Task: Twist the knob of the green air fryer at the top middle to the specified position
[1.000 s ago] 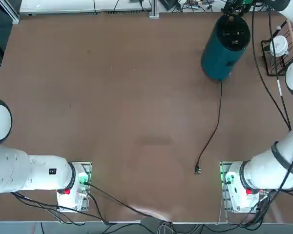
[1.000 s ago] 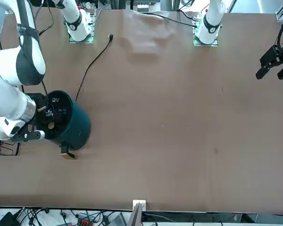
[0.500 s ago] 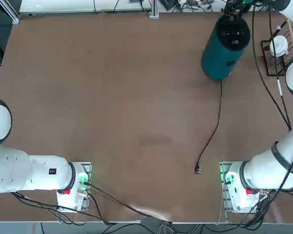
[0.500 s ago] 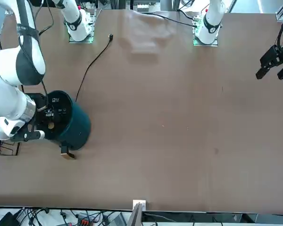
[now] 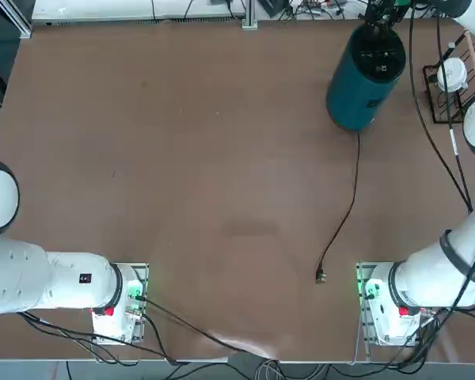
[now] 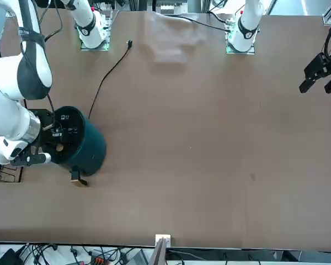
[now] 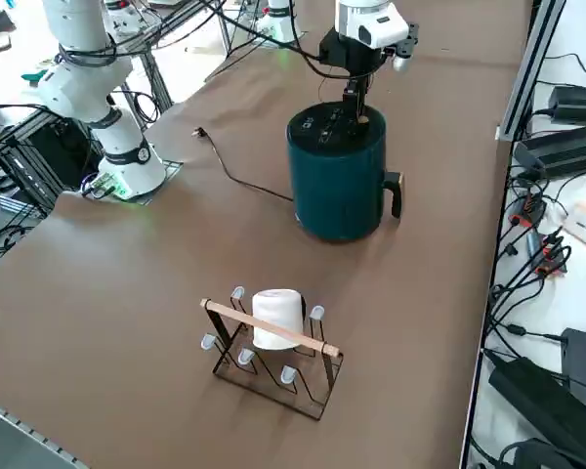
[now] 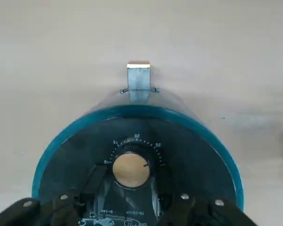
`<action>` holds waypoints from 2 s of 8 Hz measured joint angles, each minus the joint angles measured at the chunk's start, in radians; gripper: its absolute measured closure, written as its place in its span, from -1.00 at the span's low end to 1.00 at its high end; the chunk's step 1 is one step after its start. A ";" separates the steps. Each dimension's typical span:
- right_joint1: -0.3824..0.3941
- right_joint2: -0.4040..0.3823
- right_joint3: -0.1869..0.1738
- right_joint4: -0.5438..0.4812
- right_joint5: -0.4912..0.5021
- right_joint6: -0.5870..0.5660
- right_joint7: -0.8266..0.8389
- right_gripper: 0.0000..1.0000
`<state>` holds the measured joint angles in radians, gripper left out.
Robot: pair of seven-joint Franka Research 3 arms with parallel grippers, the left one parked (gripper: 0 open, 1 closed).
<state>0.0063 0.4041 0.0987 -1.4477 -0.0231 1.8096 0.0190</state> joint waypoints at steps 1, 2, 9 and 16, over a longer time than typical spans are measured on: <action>0.000 0.000 0.000 0.000 0.000 0.000 0.000 -0.13; 0.000 0.000 0.000 0.000 -0.001 0.000 0.000 -0.07; 0.000 -0.002 -0.002 0.000 -0.005 -0.004 -0.001 0.15; 0.008 -0.003 0.007 0.001 -0.054 -0.006 -0.121 0.15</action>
<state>0.0147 0.4015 0.1054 -1.4466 -0.0774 1.8035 -0.1015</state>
